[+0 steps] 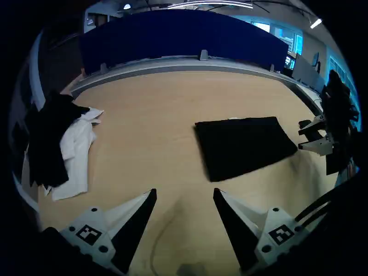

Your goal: Fold towel

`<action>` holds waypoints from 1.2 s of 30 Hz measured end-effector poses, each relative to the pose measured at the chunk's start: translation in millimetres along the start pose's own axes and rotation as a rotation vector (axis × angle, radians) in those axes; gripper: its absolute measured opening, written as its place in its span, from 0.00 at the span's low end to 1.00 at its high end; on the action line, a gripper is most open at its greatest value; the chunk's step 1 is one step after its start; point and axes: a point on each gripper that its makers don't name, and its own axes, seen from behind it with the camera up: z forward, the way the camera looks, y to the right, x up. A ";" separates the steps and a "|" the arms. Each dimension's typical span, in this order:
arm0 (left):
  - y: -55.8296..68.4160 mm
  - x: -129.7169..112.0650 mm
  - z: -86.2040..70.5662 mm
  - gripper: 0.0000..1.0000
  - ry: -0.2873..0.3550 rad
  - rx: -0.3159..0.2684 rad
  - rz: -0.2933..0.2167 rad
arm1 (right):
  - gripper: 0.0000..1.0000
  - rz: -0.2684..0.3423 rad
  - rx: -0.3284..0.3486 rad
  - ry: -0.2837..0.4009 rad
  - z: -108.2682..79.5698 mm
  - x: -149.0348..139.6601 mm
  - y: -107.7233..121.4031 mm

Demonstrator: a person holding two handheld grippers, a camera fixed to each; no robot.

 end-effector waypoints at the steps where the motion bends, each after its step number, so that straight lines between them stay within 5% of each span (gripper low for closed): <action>1: -2.0 -4.0 -3.2 0.91 -0.003 0.007 -0.008 | 0.87 -0.011 0.008 -0.005 0.8 -1.4 -2.0; 13: -12.1 -34.1 -28.1 0.91 -0.027 0.056 -0.071 | 0.85 -0.050 0.032 -0.045 8.4 -14.8 -3.9; 36: -13.1 -48.2 -34.4 0.91 -0.046 0.059 -0.090 | 0.33 -0.078 0.078 -0.106 16.2 -31.4 -9.2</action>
